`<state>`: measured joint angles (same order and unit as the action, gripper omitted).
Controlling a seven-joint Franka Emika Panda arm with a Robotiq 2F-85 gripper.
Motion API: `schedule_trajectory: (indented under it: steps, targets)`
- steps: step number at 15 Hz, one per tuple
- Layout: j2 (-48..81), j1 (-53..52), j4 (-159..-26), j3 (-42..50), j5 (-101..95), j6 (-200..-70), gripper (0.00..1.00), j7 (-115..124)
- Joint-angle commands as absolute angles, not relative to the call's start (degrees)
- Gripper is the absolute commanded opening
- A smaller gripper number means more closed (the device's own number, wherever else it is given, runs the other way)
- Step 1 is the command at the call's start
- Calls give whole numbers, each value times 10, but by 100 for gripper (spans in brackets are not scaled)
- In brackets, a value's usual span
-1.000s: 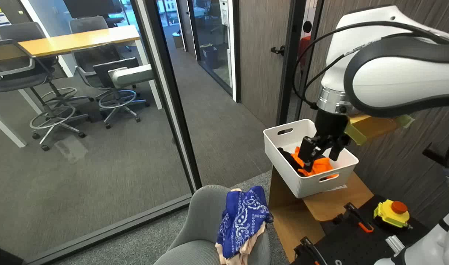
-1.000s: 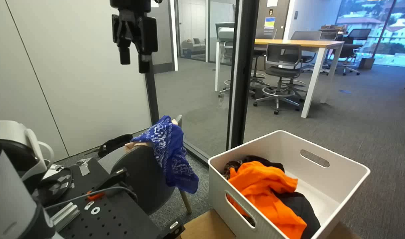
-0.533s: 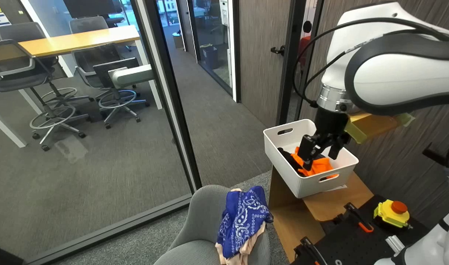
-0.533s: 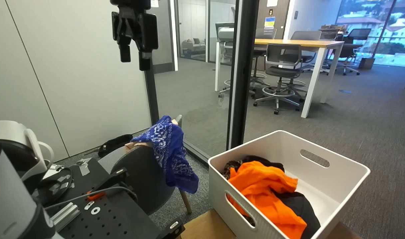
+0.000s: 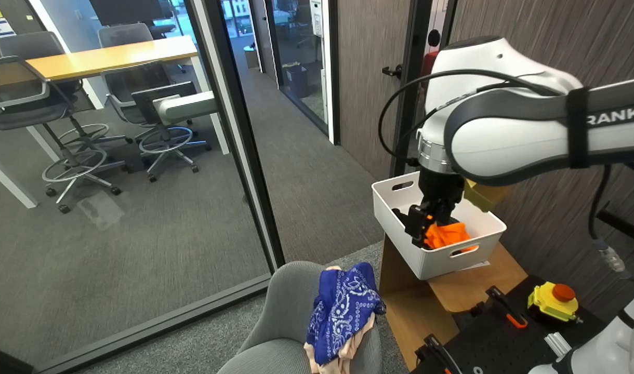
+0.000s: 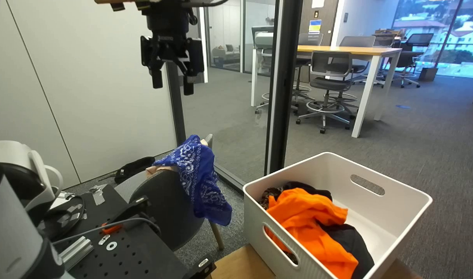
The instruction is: Put the blue cloth and the shirt into the basket.
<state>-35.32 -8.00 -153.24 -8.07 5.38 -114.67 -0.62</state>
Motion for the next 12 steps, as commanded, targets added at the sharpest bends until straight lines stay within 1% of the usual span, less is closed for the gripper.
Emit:
schedule_trajectory:
  steps: [1, 6, 12]
  targets:
    - [-244, -108, -1483, -85, 29, -1206, 100, -72]
    - [-121, -153, -1452, -100, 30, -1296, 100, -162]
    - [-2, -174, -1420, -125, 10, -1377, 100, -286]
